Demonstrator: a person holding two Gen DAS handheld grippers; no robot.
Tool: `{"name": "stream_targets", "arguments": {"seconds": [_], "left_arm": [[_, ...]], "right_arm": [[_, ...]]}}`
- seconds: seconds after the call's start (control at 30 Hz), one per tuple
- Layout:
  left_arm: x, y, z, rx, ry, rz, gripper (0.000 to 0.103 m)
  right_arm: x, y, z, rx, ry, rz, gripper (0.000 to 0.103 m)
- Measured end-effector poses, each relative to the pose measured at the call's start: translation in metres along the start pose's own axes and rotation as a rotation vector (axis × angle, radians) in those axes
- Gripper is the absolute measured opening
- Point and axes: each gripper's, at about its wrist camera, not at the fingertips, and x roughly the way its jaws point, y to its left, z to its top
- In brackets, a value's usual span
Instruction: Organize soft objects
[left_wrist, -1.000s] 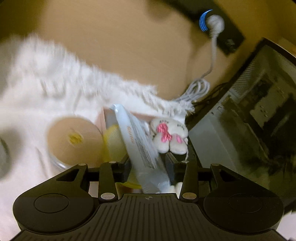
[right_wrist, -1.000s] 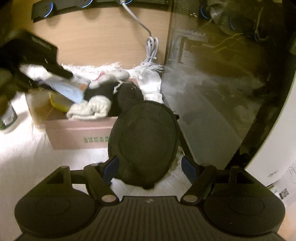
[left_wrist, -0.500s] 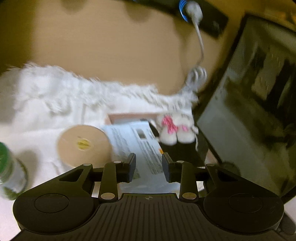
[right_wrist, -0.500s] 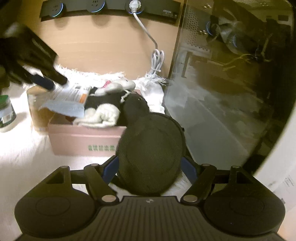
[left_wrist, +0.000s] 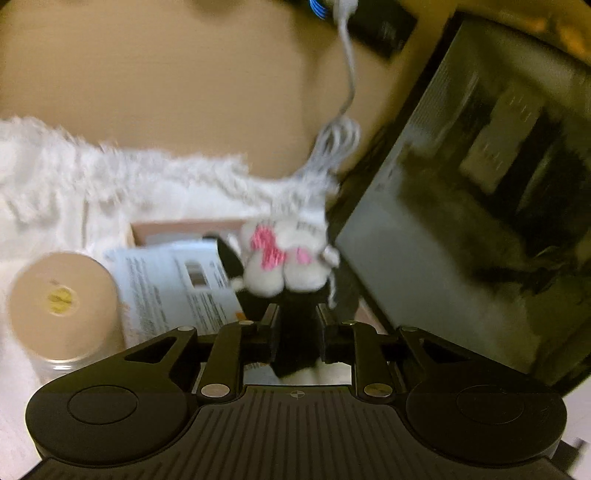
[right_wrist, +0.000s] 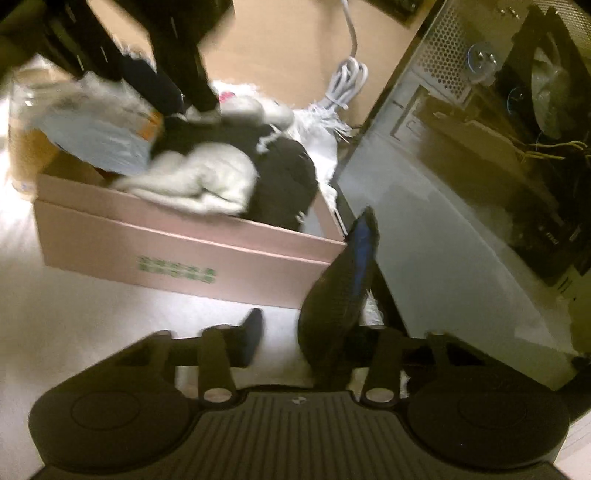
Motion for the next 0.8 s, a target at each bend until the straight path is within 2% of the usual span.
{"name": "stream_targets", "arguments": {"seconds": [0.03, 0.07, 0.23, 0.4, 0.47, 0.53, 0.7, 0.8], "left_arm": [[-0.011, 0.0, 0.001, -0.009, -0.028, -0.015, 0.023], [-0.019, 0.001, 0.002, -0.012, -0.046, -0.015, 0.023], [-0.077, 0.006, -0.003, -0.002, -0.112, 0.001, 0.023], [-0.121, 0.03, -0.023, -0.048, -0.14, 0.033, 0.023], [-0.13, 0.043, -0.028, -0.101, -0.141, 0.045, 0.023], [-0.14, 0.054, -0.035, -0.144, -0.141, 0.051, 0.023], [-0.155, 0.061, -0.047, -0.16, -0.135, 0.061, 0.023], [-0.159, 0.063, -0.054, -0.164, -0.115, 0.088, 0.023]], "right_arm": [[0.001, -0.003, 0.001, -0.01, 0.007, -0.007, 0.023], [-0.001, -0.007, 0.001, -0.012, 0.013, -0.003, 0.022], [-0.03, -0.035, 0.013, 0.02, 0.014, 0.07, 0.021], [-0.083, -0.073, 0.056, 0.11, -0.087, 0.2, 0.021], [-0.093, -0.087, 0.081, 0.182, -0.116, 0.281, 0.021], [-0.092, -0.097, 0.108, 0.277, -0.129, 0.402, 0.021], [-0.062, -0.097, 0.153, 0.481, -0.181, 0.676, 0.021], [-0.02, -0.086, 0.159, 0.627, -0.104, 0.83, 0.021]]}}
